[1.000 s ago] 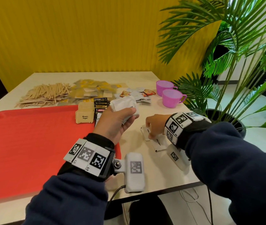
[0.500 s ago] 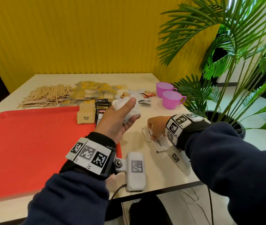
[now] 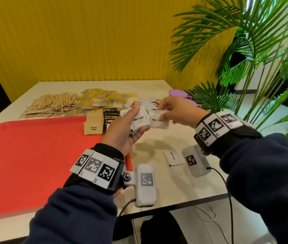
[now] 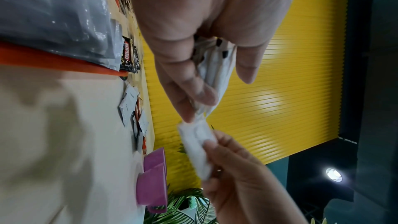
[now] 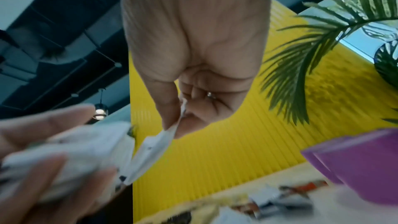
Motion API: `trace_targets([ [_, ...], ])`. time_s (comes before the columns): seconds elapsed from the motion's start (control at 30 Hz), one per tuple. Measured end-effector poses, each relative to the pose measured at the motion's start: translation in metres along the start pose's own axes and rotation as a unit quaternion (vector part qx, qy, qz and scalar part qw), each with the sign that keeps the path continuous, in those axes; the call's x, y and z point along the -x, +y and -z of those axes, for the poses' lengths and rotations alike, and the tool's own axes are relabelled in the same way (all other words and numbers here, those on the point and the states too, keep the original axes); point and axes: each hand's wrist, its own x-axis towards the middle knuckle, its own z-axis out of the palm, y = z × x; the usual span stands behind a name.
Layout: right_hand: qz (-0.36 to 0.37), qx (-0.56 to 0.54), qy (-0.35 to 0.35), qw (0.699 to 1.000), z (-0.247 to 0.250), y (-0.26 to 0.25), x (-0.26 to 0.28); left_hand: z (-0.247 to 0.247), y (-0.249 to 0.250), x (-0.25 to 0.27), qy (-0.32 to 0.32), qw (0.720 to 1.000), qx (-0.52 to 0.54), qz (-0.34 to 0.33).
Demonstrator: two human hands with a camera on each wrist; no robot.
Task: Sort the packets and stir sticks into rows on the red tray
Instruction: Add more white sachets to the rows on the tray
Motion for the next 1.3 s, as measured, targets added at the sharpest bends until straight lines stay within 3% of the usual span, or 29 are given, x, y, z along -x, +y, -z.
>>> trace_targets([
  [0.1,0.039,-0.09,0.053,0.994,0.019,-0.016,0.011,-0.001,-0.001,0.0,-0.007,1.0,-0.008,-0.007],
  [0.2,0.069,-0.183,0.039,0.98,0.023,-0.027,0.019,-0.003,-0.004,0.001,-0.019,1.0,-0.014,-0.013],
  [0.33,0.09,-0.168,-0.018,0.981,0.003,-0.032,0.021,-0.006,-0.007,0.004,-0.047,0.998,-0.044,-0.021],
  [0.43,0.086,-0.163,0.005,0.983,-0.007,-0.032,0.018,-0.004,-0.007,0.004,-0.049,0.998,-0.046,-0.013],
  [0.53,0.024,-0.073,0.037,0.996,-0.008,-0.021,0.012,-0.002,-0.006,0.003,-0.038,0.999,-0.038,-0.008],
  [0.6,-0.037,0.046,-0.027,0.998,-0.008,-0.011,0.013,0.0,-0.005,0.003,-0.034,0.999,-0.03,-0.012],
  [0.67,-0.092,0.223,-0.143,0.96,-0.011,-0.001,0.018,0.0,-0.004,0.003,-0.027,0.999,-0.025,-0.017],
  [0.73,-0.127,0.321,-0.218,0.913,-0.017,0.006,0.026,0.0,-0.004,0.003,-0.024,0.999,-0.022,-0.018],
  [0.9,-0.163,0.341,-0.249,0.892,-0.03,0.016,0.025,-0.002,-0.005,0.003,-0.033,0.999,-0.03,-0.013],
  [1.07,-0.138,0.406,-0.267,0.863,-0.038,0.015,0.025,-0.002,-0.005,0.003,-0.036,0.999,-0.035,-0.012],
  [1.3,-0.135,0.368,-0.25,0.885,-0.041,0.014,0.023,0.002,-0.001,0.007,-0.034,0.999,-0.024,-0.009],
])
